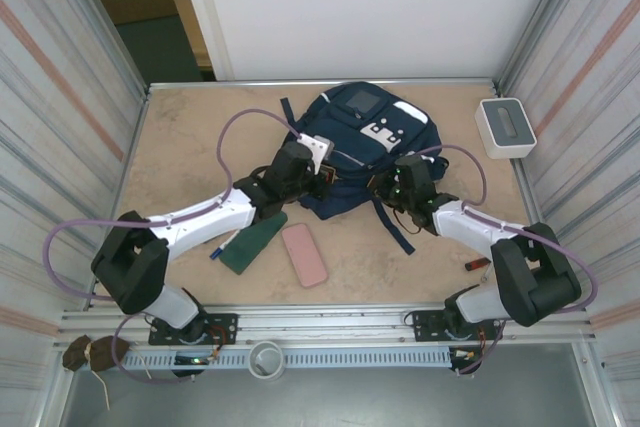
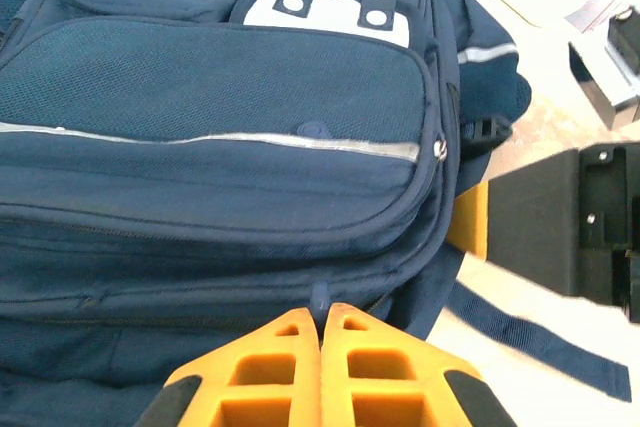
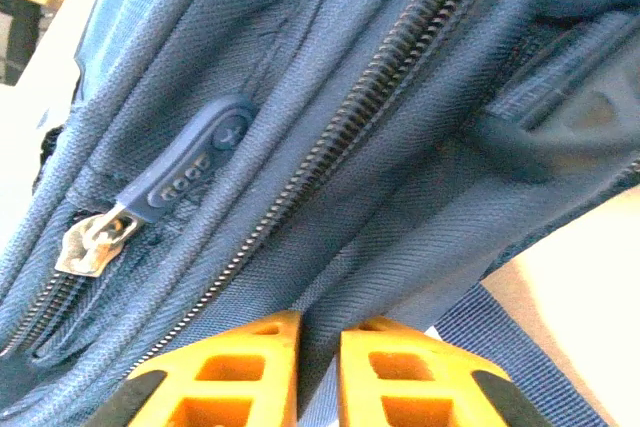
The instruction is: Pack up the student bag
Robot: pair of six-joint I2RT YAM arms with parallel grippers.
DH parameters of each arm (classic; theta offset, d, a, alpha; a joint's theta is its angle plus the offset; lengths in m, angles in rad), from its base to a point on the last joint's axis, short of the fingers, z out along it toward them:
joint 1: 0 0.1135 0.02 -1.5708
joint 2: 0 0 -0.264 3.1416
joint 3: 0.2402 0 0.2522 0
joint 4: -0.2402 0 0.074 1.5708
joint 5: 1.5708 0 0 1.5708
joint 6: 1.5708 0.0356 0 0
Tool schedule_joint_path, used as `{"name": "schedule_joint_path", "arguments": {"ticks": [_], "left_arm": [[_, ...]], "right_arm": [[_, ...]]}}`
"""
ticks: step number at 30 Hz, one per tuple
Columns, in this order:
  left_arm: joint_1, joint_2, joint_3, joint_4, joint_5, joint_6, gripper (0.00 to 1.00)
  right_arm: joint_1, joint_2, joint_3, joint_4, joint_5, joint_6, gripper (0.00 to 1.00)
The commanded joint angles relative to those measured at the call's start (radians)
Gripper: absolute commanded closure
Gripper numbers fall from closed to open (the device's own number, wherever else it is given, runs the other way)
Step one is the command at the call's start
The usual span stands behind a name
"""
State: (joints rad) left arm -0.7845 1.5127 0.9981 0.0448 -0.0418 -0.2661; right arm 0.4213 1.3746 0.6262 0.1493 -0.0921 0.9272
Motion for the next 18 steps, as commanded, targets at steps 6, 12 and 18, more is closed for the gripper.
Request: {"name": "schedule_joint_path", "arguments": {"ticks": [6,12,18], "left_arm": [[0.166,-0.069,-0.095,0.077,-0.068,0.016,1.00],[0.245,-0.061,-0.098,0.078,-0.061,0.029,1.00],[0.203,-0.129,-0.124,0.056,0.000,-0.010,1.00]], "right_arm": [[-0.115,-0.136,-0.054,-0.102,-0.012,-0.144,1.00],[-0.195,-0.103,0.034,-0.245,-0.173,-0.289,1.00],[-0.265,0.022,0.184,-0.430,-0.256,-0.415,0.94]]}}
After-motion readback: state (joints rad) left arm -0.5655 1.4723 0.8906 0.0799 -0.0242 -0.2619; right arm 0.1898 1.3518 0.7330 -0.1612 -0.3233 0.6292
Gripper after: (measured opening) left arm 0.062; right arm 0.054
